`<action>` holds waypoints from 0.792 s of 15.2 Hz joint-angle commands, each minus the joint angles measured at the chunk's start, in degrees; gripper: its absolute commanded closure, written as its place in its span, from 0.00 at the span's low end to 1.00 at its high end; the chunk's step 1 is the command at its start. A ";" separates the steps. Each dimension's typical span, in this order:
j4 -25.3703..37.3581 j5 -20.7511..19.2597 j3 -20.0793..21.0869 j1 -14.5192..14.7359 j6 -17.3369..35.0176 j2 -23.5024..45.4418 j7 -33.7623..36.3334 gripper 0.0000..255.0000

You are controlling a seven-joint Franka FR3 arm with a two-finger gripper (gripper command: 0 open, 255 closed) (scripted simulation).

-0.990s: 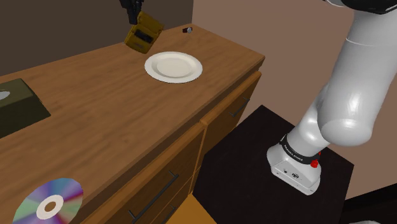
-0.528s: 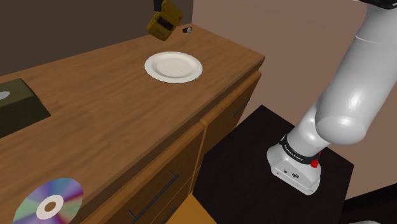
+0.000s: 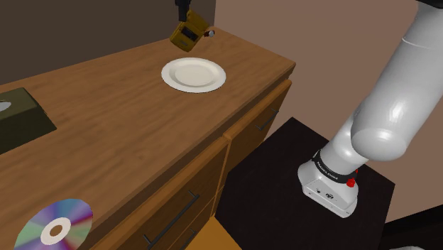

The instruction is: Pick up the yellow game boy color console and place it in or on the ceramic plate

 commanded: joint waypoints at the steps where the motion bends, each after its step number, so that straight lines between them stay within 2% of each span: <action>1: -2.22 0.10 -0.01 -0.06 1.83 -0.45 -0.03 1.00; 12: -11.77 0.28 -0.11 -0.28 10.59 -1.24 -0.27 1.00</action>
